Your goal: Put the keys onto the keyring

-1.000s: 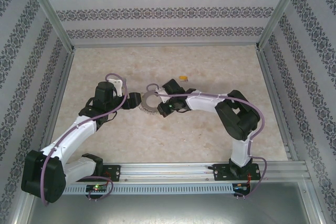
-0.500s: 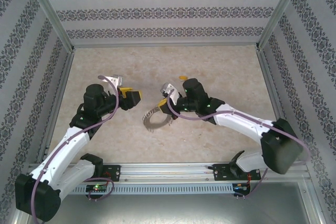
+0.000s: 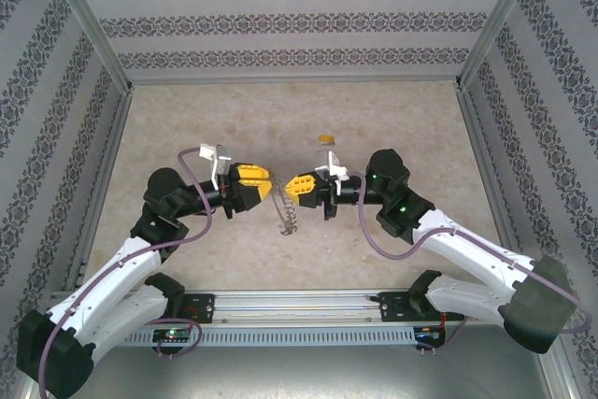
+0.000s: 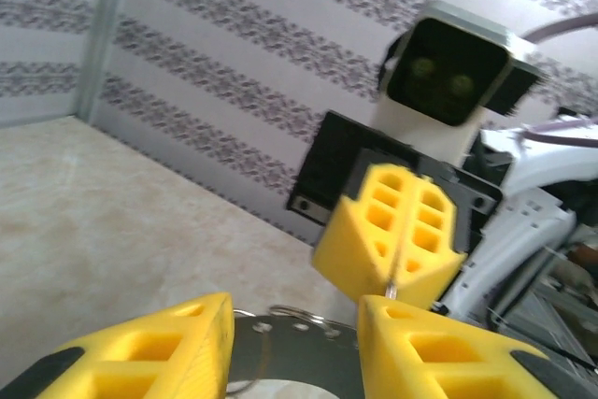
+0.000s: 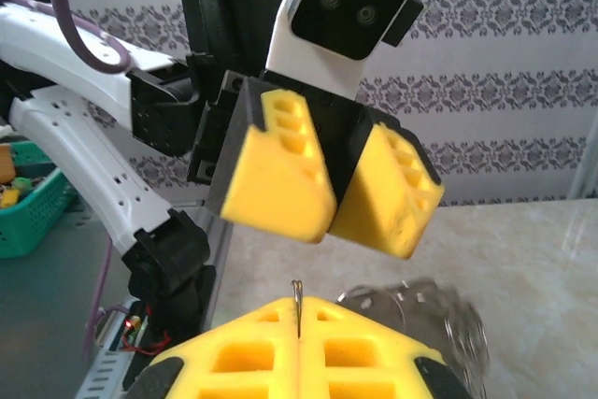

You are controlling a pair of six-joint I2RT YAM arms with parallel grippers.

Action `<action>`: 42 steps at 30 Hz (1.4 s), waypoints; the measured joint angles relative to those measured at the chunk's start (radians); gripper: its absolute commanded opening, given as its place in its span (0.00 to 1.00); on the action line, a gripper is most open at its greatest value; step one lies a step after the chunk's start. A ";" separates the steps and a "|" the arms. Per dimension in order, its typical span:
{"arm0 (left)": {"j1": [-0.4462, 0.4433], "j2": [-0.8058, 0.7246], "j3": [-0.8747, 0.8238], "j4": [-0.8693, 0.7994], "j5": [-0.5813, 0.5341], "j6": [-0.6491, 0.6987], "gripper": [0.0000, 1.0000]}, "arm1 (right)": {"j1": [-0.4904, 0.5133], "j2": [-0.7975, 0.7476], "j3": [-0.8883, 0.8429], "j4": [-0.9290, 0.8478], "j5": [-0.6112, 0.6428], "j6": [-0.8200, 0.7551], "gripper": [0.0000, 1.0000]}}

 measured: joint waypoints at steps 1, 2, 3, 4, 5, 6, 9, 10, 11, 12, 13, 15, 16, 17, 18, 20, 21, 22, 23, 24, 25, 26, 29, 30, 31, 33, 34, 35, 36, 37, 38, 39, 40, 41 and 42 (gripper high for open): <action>-0.014 0.000 -0.003 0.018 0.014 0.006 0.40 | 0.000 0.000 -0.007 0.019 -0.007 0.014 0.00; -0.027 0.000 -0.006 0.033 0.026 0.014 0.42 | 0.000 0.000 -0.013 0.028 -0.014 0.025 0.00; -0.037 0.000 -0.010 0.048 0.034 0.026 0.44 | -0.001 0.000 -0.018 0.039 -0.019 0.033 0.00; -0.048 0.000 -0.016 0.066 0.044 0.037 0.47 | -0.001 0.000 -0.023 0.051 -0.024 0.045 0.00; -0.055 -0.001 -0.019 0.072 0.047 0.054 0.48 | -0.001 0.000 -0.026 0.058 -0.029 0.052 0.00; -0.064 -0.006 -0.023 0.072 0.047 0.075 0.49 | -0.003 -0.002 -0.029 0.067 -0.034 0.058 0.00; -0.095 -0.031 -0.024 0.050 0.041 0.155 0.47 | -0.015 -0.016 -0.045 0.092 -0.043 0.083 0.00; -0.108 -0.043 -0.024 0.034 0.034 0.188 0.44 | -0.021 -0.022 -0.052 0.106 -0.048 0.094 0.00; -0.116 -0.051 -0.023 0.019 0.027 0.216 0.42 | -0.023 -0.025 -0.056 0.116 -0.052 0.101 0.00; -0.124 -0.056 -0.022 0.007 0.020 0.241 0.40 | -0.024 -0.026 -0.058 0.125 -0.056 0.108 0.00; -0.133 -0.060 -0.020 -0.007 0.012 0.264 0.39 | -0.027 -0.026 -0.059 0.132 -0.059 0.112 0.00; -0.151 -0.060 -0.016 -0.034 -0.010 0.311 0.37 | -0.029 -0.026 -0.061 0.145 -0.063 0.122 0.00; -0.159 -0.059 -0.014 -0.046 -0.018 0.327 0.36 | -0.029 -0.026 -0.063 0.154 -0.064 0.126 0.00; -0.166 -0.058 -0.011 -0.058 -0.028 0.346 0.34 | -0.029 -0.024 -0.063 0.160 -0.066 0.130 0.00; -0.170 -0.057 -0.009 -0.067 -0.032 0.360 0.33 | -0.029 -0.023 -0.063 0.167 -0.068 0.133 0.00; -0.173 -0.051 0.000 -0.082 -0.039 0.381 0.32 | -0.029 -0.019 -0.063 0.175 -0.076 0.136 0.00; -0.173 -0.047 0.003 -0.085 -0.043 0.391 0.32 | -0.029 -0.019 -0.064 0.179 -0.080 0.137 0.00; -0.173 -0.044 0.005 -0.086 -0.050 0.397 0.32 | -0.029 -0.019 -0.068 0.183 -0.084 0.137 0.00; -0.173 -0.043 0.006 -0.087 -0.053 0.401 0.32 | -0.029 -0.019 -0.071 0.189 -0.090 0.137 0.00; -0.173 -0.041 0.006 -0.087 -0.054 0.404 0.32 | -0.029 -0.019 -0.074 0.192 -0.092 0.138 0.00; -0.173 -0.039 0.006 -0.087 -0.055 0.406 0.31 | -0.029 -0.018 -0.077 0.195 -0.095 0.140 0.00; -0.173 -0.033 0.006 -0.087 -0.057 0.409 0.31 | -0.029 -0.016 -0.078 0.197 -0.098 0.141 0.00; -0.173 -0.018 0.006 -0.087 -0.057 0.409 0.29 | -0.029 -0.005 -0.078 0.211 -0.105 0.148 0.00; -0.173 -0.013 0.006 -0.087 -0.057 0.409 0.28 | -0.029 0.000 -0.078 0.218 -0.108 0.151 0.00; -0.173 -0.008 0.006 -0.087 -0.057 0.410 0.27 | -0.029 0.005 -0.078 0.223 -0.108 0.152 0.00; -0.173 0.001 0.007 -0.086 -0.057 0.412 0.25 | -0.029 0.014 -0.078 0.228 -0.109 0.155 0.00; -0.173 0.005 0.008 -0.086 -0.058 0.412 0.24 | -0.029 0.017 -0.078 0.228 -0.109 0.155 0.00; -0.173 0.007 0.008 -0.086 -0.058 0.412 0.23 | -0.029 0.020 -0.078 0.228 -0.110 0.156 0.00; -0.173 0.009 0.008 -0.086 -0.058 0.413 0.22 | -0.028 0.023 -0.078 0.228 -0.110 0.156 0.00; -0.173 0.012 0.008 -0.086 -0.059 0.414 0.21 | -0.028 0.025 -0.078 0.228 -0.112 0.156 0.00; -0.173 0.014 0.009 -0.086 -0.059 0.416 0.20 | -0.028 0.026 -0.078 0.229 -0.113 0.156 0.00; -0.173 0.017 0.011 -0.085 -0.059 0.416 0.19 | -0.028 0.026 -0.078 0.229 -0.113 0.156 0.00; -0.173 0.020 0.013 -0.085 -0.060 0.416 0.17 | -0.028 0.026 -0.078 0.230 -0.113 0.156 0.00; -0.173 0.022 0.014 -0.084 -0.061 0.416 0.13 | -0.028 0.027 -0.078 0.232 -0.113 0.156 0.00; -0.173 0.024 0.014 -0.082 -0.061 0.415 0.10 | -0.028 0.027 -0.078 0.234 -0.113 0.155 0.00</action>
